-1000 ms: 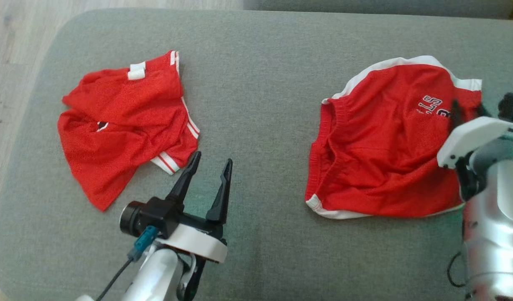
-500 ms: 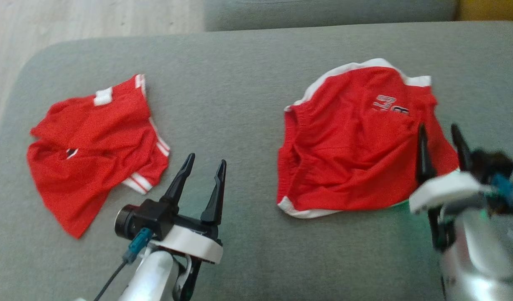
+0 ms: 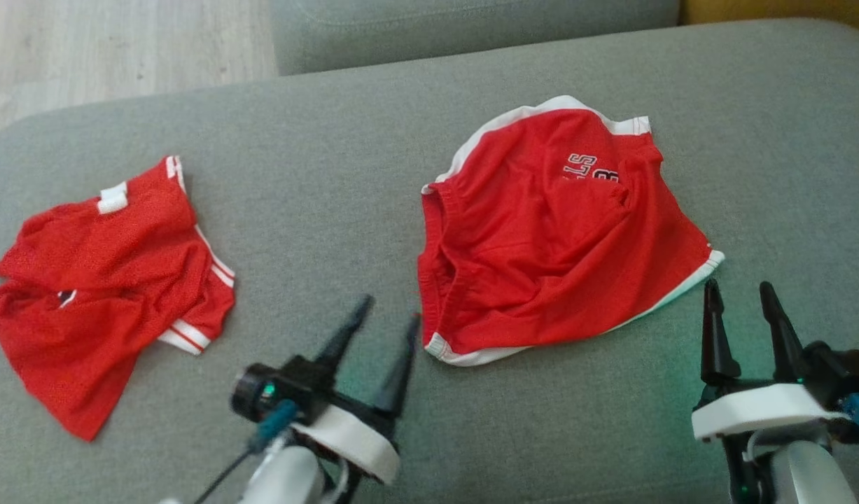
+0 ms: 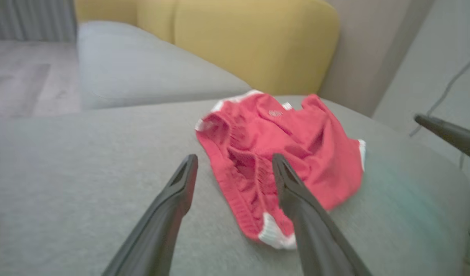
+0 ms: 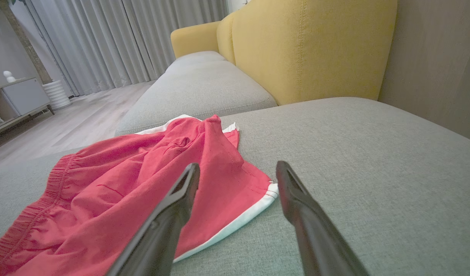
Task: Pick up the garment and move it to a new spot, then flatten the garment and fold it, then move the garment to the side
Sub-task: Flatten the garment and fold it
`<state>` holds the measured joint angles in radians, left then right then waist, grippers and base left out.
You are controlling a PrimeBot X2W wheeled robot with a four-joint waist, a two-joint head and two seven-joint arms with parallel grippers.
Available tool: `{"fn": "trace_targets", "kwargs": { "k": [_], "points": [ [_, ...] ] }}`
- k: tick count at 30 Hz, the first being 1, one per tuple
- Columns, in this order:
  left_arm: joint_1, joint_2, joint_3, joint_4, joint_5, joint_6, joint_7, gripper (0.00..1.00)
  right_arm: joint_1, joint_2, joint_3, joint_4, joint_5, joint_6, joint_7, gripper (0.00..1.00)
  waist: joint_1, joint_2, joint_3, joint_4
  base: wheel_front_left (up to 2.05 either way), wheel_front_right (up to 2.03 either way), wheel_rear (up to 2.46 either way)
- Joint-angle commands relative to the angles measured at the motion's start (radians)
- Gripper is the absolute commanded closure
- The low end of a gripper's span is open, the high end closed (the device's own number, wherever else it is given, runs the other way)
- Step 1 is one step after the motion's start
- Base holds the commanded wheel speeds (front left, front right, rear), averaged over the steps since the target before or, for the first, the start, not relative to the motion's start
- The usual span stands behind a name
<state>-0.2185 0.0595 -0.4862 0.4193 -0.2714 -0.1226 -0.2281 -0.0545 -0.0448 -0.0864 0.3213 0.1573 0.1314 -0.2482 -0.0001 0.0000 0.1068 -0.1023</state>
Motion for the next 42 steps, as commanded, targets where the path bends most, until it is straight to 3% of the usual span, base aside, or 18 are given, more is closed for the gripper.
{"fn": "trace_targets", "kwargs": {
  "k": [1,10,22,23,24,25,32,42],
  "points": [
    [-0.044,0.017,0.002,-0.02,0.001,-0.004,0.011,0.0,-0.04,-0.006,0.027,-0.034,0.001,-0.001,-0.013,0.0,0.0001,0.0,0.009,-0.005,0.0,0.0,0.0],
    [-0.126,0.102,-0.221,0.035,-0.078,-0.008,0.113,0.0,-0.056,-0.006,0.032,-0.033,0.01,-0.001,-0.013,0.0,0.0001,0.0,0.057,-0.026,0.0,0.0,0.0],
    [-0.197,0.118,-0.308,0.104,-0.144,-0.008,0.111,0.01,-0.07,-0.005,0.036,-0.003,0.005,-0.001,-0.013,0.0,0.0001,0.0,0.073,-0.048,0.0,0.0,0.0],
    [-0.201,0.118,-0.315,0.11,-0.148,-0.008,0.116,0.49,-0.07,-0.005,0.036,0.0,0.004,-0.001,-0.013,0.0,0.0001,0.0,0.075,-0.048,0.0,0.0,0.0],
    [-0.206,0.118,-0.322,0.114,-0.151,-0.008,0.118,0.82,-0.071,-0.005,0.036,0.003,0.001,-0.001,-0.013,0.0,0.0001,0.0,0.076,-0.048,0.0,0.0,0.0],
    [-0.21,0.118,-0.327,0.117,-0.154,-0.008,0.116,1.0,-0.072,-0.005,0.037,0.008,-0.002,-0.001,-0.013,0.0,0.0001,0.0,0.077,-0.047,0.0,0.0,0.0],
    [-0.23,0.113,-0.314,0.126,-0.161,0.002,0.061,1.0,-0.078,-0.005,0.02,0.05,-0.03,-0.001,0.009,0.0,0.0001,0.0,0.08,-0.024,0.0,0.0,0.0],
    [-0.217,0.106,-0.261,0.075,-0.176,0.047,-0.017,1.0,-0.148,-0.005,-0.105,0.131,-0.072,-0.001,0.097,0.0,0.0001,0.0,0.072,0.021,0.0,0.0,0.0]
  ]
}}
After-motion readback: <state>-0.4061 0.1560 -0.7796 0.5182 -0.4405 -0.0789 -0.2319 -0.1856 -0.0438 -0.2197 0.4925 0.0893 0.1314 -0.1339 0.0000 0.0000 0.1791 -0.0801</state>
